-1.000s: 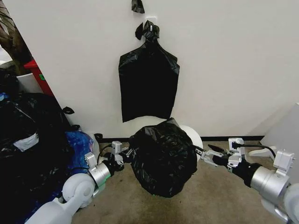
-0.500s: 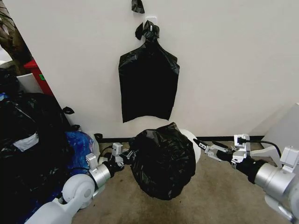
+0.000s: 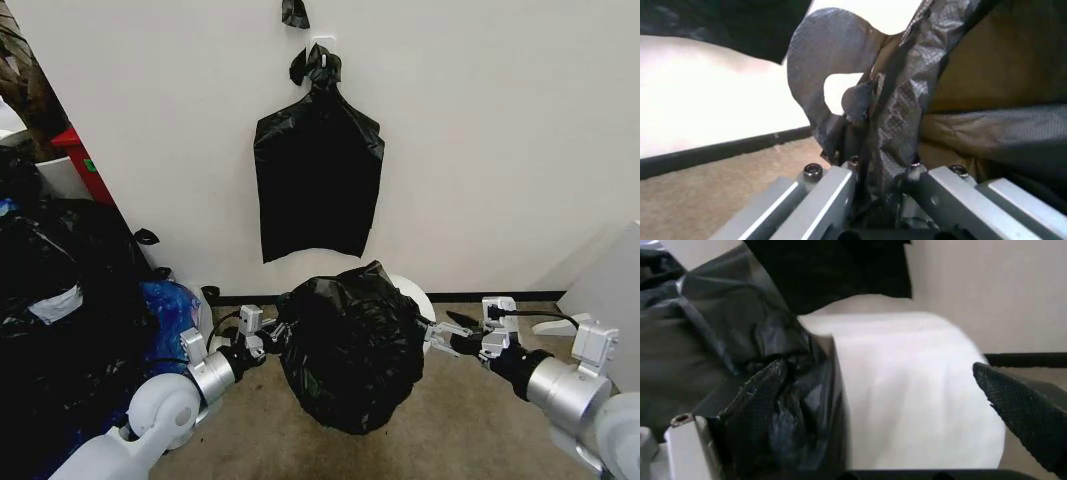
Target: Place the garbage bag over the trash bin.
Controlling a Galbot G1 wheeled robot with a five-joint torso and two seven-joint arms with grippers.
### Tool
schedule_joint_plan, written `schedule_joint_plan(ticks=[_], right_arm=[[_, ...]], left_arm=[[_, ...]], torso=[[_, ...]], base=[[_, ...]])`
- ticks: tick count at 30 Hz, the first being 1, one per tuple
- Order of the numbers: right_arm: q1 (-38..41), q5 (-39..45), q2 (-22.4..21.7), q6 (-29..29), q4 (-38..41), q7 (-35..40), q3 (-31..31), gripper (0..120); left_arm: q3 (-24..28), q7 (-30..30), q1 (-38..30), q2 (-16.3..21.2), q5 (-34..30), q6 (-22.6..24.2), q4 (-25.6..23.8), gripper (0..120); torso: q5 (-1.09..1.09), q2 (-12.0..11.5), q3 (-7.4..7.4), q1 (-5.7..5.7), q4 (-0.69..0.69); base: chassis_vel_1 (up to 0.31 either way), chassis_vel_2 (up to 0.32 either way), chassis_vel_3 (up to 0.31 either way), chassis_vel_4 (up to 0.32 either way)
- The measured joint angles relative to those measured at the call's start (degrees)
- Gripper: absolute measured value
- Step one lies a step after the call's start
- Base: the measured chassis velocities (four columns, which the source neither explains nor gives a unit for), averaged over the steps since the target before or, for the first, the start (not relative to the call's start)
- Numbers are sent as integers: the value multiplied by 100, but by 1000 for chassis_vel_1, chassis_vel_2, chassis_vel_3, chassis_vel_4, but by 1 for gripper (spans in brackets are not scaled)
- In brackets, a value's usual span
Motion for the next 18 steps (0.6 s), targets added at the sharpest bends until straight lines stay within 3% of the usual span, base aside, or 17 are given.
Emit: schedule_joint_plan(ticks=[18], right_arm=[[115, -1141, -112, 687, -1628, -1241, 57, 100]], left_arm=[[-417, 749, 388, 6, 56, -2, -160, 0]], torso=[[2, 0, 0, 0, 0]], base=[[0, 0, 0, 0]])
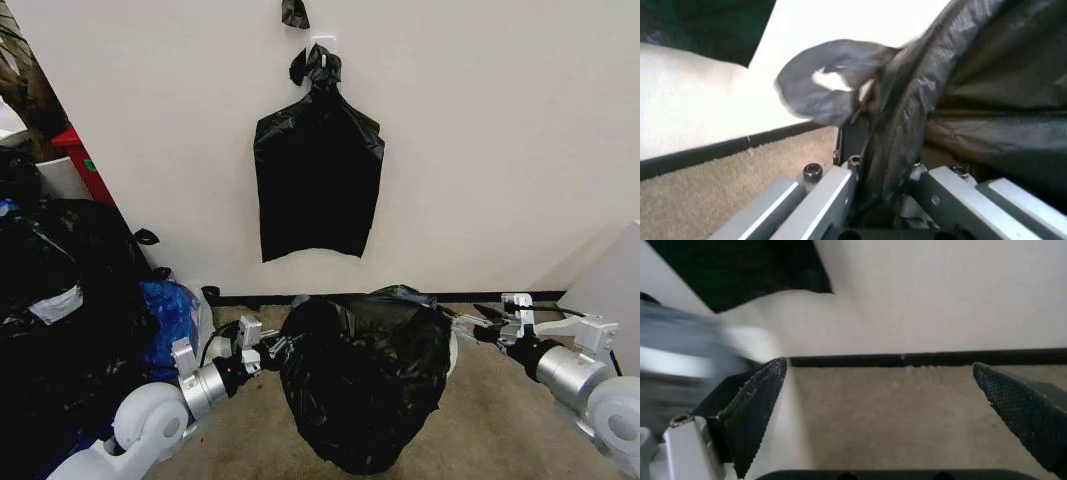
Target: Place the garbage bag over the trash bin.
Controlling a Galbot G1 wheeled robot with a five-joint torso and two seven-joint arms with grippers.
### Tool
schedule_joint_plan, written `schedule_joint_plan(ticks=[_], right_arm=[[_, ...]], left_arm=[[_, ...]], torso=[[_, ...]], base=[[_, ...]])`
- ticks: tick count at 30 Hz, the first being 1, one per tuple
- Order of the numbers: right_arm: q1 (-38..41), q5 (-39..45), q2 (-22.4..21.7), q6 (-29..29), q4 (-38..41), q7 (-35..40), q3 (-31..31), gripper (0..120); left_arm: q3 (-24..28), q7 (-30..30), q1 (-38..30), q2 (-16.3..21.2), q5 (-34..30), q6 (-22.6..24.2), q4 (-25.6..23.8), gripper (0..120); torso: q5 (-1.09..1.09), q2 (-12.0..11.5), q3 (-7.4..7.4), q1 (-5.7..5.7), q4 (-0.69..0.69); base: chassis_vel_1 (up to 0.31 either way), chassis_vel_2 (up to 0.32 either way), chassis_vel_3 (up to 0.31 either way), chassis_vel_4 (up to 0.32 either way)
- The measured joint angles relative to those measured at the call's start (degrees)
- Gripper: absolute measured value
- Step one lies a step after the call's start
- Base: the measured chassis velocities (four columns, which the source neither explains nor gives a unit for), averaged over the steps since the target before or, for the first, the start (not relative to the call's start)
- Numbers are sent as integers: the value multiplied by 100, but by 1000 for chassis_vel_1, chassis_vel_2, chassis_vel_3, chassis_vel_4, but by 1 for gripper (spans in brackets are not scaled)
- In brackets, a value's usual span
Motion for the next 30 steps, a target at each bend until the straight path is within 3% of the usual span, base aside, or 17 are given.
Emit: schedule_joint_plan(ticks=[7, 12, 13, 17, 19, 21, 23, 26, 28, 30], right_arm=[[-105, 165, 32, 115, 170, -117, 124, 100], [-143, 271, -11, 376, 488, 17, 496, 100], [-143, 271, -11, 376, 488, 17, 496, 100], [-187, 250, 42, 537, 1147, 256, 558, 100], [-186, 31, 87, 610, 1542, 417, 274, 100], [-179, -51, 97, 636, 1611, 454, 162, 100], [-97, -613, 218, 679, 1782, 676, -662, 100], [-84, -1040, 313, 507, 1798, 560, -1225, 100], [-84, -1163, 313, 494, 1798, 545, -1348, 100], [-21, -1577, 246, 513, 1797, 495, -1873, 94]], left_arm=[[16, -121, -40, -55, -71, 28, 23, 0], [273, -1701, -167, -187, -235, 129, 161, 0], [273, -1701, -167, -187, -235, 129, 161, 0], [445, -2757, -217, -273, -267, 268, 126, 0], [488, -3265, -224, -292, -287, 320, 53, 0], [493, -3343, -225, -296, -289, 327, 37, 0], [553, -4028, -236, -312, -288, 382, -31, 0], [602, -4684, -324, -323, -382, 403, -45, 0], [613, -4781, -337, -328, -391, 419, -53, 0], [659, -5093, -352, -354, -398, 481, -124, 0]], torso=[[-3, 0, 0, 0, -1], [-2, 0, 0, 0, -1], [-2, 0, 0, 0, -1], [-4, 0, 0, 0, -1], [-3, 0, 0, 0, -2], [-4, 0, -1, 0, -1], [-2, 0, 0, 0, 1], [-1, 0, 0, 0, -1], [-1, 0, 0, 0, -2], [-2, 0, 0, 0, -1]], base=[[0, 0, 0, 0], [0, 0, 0, 0], [0, 0, 0, 0], [0, 0, 0, 0], [0, 0, 0, 0], [0, 0, 0, 0], [0, 0, 0, 0], [0, 0, 0, 0], [0, 0, 0, 0], [0, 0, 0, 0]])
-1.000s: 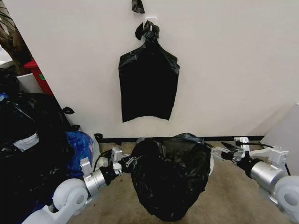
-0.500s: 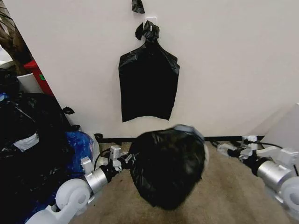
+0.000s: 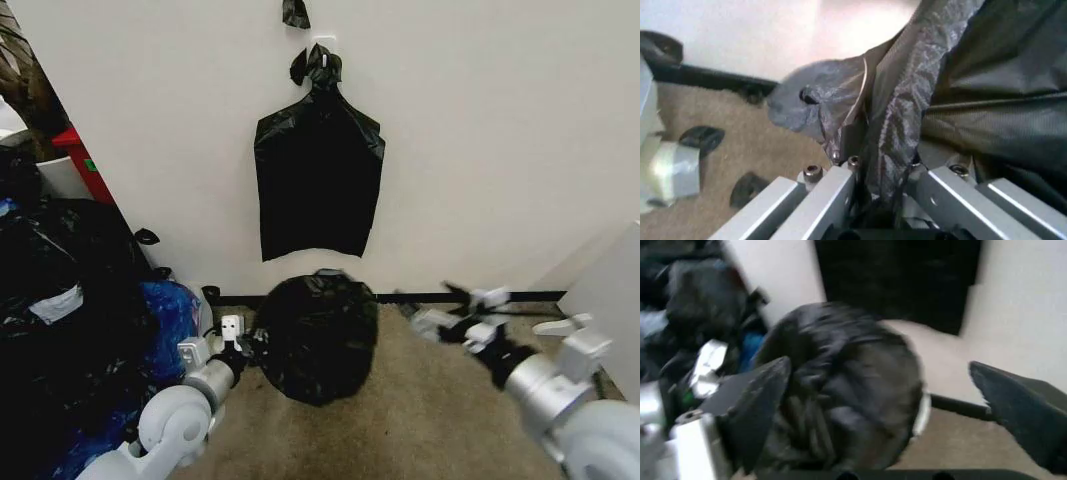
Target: Place the garbage bag over the trash bin.
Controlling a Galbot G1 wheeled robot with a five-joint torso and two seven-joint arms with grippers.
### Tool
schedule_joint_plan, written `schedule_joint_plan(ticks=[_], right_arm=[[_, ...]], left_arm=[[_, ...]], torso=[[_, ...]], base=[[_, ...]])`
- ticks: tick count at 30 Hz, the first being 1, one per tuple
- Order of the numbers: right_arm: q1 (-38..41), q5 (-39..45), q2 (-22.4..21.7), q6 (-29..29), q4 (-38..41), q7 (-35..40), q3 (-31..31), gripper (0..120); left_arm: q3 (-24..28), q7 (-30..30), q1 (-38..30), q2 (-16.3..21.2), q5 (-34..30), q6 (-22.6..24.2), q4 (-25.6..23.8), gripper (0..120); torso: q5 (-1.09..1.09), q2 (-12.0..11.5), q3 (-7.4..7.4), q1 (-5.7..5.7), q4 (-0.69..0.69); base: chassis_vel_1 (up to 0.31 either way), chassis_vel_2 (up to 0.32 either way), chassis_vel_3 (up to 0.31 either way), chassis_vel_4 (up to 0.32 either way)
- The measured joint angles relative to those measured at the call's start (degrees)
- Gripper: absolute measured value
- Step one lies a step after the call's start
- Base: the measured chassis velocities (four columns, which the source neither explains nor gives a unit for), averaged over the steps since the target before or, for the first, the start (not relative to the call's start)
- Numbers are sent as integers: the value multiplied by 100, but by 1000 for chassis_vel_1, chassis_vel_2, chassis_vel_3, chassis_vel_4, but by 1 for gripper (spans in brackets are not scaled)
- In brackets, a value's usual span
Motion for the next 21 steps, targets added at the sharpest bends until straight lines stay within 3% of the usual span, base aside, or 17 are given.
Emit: schedule_joint_plan(ticks=[6, 7, 12, 14, 17, 21], right_arm=[[533, -660, -82, -54, -12, 419, -1480, 71], [533, -660, -82, -54, -12, 419, -1480, 71], [1031, -1902, -19, 50, -321, 416, -2438, 48], [1086, -1984, -3, 35, -355, 415, -2507, 46], [1587, -2343, 227, -275, -695, 808, -3066, 32], [1879, -2008, 462, -902, -866, 1421, -3356, 19]], left_arm=[[257, -580, -88, -5, -8, 41, -174, 0], [257, -580, -88, -5, -8, 41, -174, 0], [664, -798, -171, 53, -8, 68, -194, 0], [683, -810, -174, 56, -5, 71, -194, 0], [844, -878, -233, 45, 42, 78, -145, 0], [894, -877, -289, 24, 120, 77, -122, 0]], torso=[[1, 0, 0, 0, 2], [1, 0, 0, 0, 2], [0, 0, 0, 0, -1], [-1, 0, 0, 0, 0], [-1, 0, 0, 0, 2], [-1, 0, 0, 0, 1]], base=[[0, 0, 0, 0], [0, 0, 0, 0], [0, 0, 0, 0], [0, 0, 0, 0], [0, 0, 0, 0], [0, 0, 0, 0]])
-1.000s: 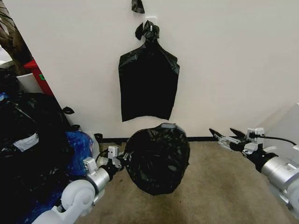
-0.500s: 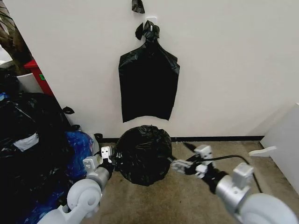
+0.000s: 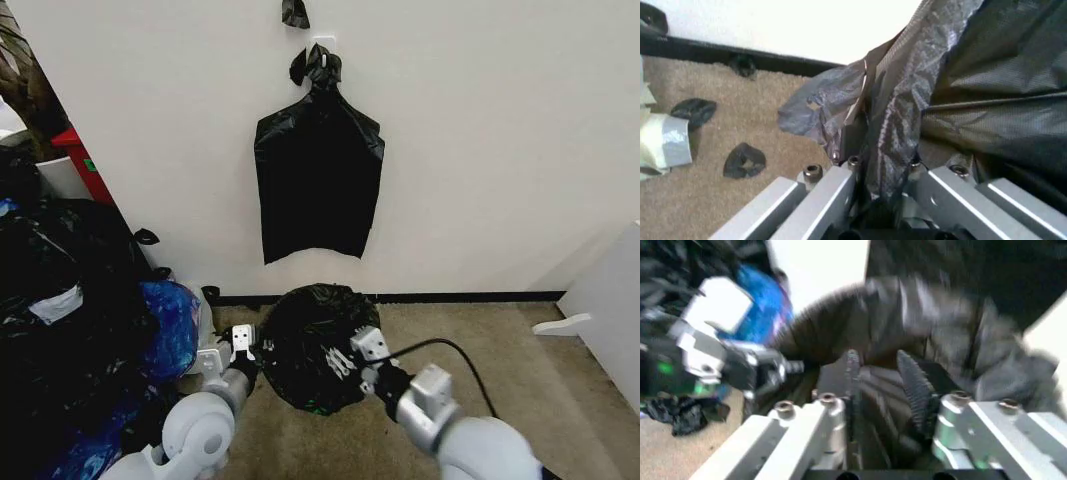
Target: Place the garbage bag over the trash bin.
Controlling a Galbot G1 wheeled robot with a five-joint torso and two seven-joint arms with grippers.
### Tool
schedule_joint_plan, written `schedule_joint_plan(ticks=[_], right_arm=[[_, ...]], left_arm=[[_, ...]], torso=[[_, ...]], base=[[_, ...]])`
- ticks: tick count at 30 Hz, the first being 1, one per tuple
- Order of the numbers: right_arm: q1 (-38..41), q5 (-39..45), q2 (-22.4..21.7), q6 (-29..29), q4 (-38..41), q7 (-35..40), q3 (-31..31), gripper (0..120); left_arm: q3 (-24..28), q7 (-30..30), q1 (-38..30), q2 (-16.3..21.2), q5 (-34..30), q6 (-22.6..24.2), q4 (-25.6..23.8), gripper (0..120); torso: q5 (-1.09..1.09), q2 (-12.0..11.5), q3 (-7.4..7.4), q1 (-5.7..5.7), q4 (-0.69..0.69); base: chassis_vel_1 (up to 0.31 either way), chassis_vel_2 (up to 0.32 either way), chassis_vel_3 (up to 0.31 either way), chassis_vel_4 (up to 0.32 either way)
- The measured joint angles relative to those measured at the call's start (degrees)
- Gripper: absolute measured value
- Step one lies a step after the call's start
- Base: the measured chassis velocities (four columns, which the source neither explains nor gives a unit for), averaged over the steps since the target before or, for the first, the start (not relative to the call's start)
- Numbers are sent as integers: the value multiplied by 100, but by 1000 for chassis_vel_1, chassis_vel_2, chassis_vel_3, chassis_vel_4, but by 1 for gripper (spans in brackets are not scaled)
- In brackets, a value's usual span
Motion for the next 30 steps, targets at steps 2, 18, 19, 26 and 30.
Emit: schedule_joint_plan(ticks=[2, 18, 19, 26, 30], right_arm=[[87, 213, 120, -197, -154, 254, -47, 11], [532, -30, 729, -201, -1528, 337, 167, 0], [552, -87, 800, -201, -1637, 391, 161, 0], [589, -433, 1109, -108, -2084, 514, 156, 0], [565, -537, 1202, -52, -2278, 546, 148, 0]], left_arm=[[-6, 35, -10, -7, 99, 0, -2, 0], [39, 638, 126, 12, 1067, -156, -79, 0], [85, 626, 120, -2, 1085, -164, -92, 0], [259, 552, 67, -53, 1089, -166, -148, 0], [280, 533, 49, -48, 1043, -161, -237, 0]], torso=[[0, 0, 0, 0, -1], [1, 0, 0, 0, -1], [2, 0, 0, 0, -1], [1, 0, 0, 0, -1], [1, 0, 0, 0, -1]], base=[[0, 0, 0, 0], [0, 0, 0, 0], [0, 0, 0, 0], [0, 0, 0, 0], [0, 0, 0, 0]])
